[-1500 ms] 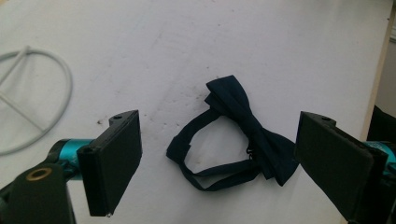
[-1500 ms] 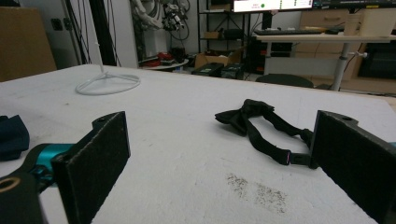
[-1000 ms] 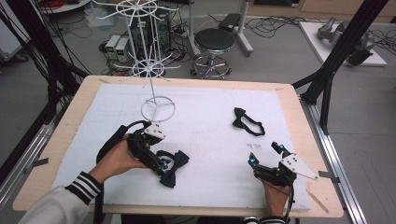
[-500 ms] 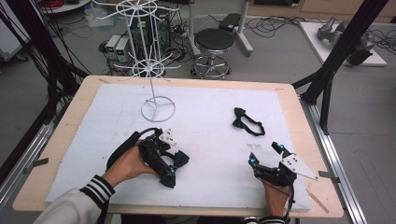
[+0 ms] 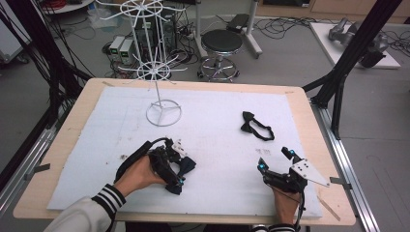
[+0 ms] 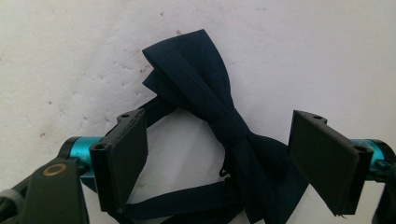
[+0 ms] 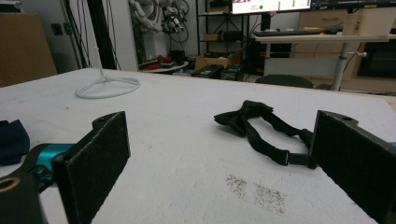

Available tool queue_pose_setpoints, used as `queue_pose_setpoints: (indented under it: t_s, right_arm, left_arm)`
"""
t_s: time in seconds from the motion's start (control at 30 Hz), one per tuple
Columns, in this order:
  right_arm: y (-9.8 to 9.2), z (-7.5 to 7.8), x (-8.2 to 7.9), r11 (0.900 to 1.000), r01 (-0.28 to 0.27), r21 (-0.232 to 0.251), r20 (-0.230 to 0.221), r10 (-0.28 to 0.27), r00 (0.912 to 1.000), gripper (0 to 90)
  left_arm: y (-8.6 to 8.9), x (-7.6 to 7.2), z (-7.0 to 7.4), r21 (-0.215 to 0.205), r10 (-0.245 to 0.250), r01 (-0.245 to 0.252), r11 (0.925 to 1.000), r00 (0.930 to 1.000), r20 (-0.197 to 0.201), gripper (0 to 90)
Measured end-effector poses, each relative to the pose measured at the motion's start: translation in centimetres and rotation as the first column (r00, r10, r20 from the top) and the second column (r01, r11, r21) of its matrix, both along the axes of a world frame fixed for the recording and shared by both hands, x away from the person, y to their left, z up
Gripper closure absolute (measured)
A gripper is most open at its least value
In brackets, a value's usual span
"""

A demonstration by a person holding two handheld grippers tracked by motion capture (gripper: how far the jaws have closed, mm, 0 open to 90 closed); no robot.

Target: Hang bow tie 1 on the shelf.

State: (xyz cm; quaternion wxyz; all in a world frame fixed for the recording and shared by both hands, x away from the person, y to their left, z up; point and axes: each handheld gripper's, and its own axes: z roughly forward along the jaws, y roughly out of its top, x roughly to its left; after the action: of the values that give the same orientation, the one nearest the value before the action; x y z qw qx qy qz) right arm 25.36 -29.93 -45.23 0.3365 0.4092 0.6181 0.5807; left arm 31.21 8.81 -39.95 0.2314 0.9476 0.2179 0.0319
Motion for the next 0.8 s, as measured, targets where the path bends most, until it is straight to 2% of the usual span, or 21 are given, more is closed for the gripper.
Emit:
queue_pose_setpoints:
  t_s: [0.23, 0.27, 0.33, 0.53, 0.8]
  right_arm:
    - [0.0, 0.0, 0.0, 1.000, 0.001, -0.002, 0.002, -0.001, 1.0000, 4.2]
    - [0.0, 0.0, 0.0, 1.000, 0.001, 0.001, 0.001, -0.001, 1.0000, 4.2]
    - [0.0, 0.0, 0.0, 1.000, 0.001, -0.003, 0.003, -0.001, 1.0000, 4.2]
    - [0.0, 0.0, 0.0, 1.000, 0.004, 0.003, 0.000, -0.004, 1.0000, 4.2]
    - [0.0, 0.0, 0.0, 1.000, 0.004, 0.001, 0.001, -0.004, 1.0000, 4.2]
  left_arm:
    - [-0.3, 0.2, -0.5, 0.027, 0.011, -0.010, 0.9996, 0.9994, -0.034, 26.2]
    - [-0.4, 0.2, -0.7, 0.020, 0.025, -0.025, 0.9995, 0.9988, -0.041, 26.6]
    - [-0.5, 0.3, -0.8, 0.031, 0.028, -0.026, 0.9992, 0.9981, -0.055, 28.2]
    - [-0.7, 0.5, -1.0, 0.030, 0.049, -0.046, 0.9985, 0.9948, -0.089, 33.8]
    - [-0.9, 0.7, -1.2, 0.038, 0.063, -0.059, 0.9975, 0.9936, -0.094, 38.2]
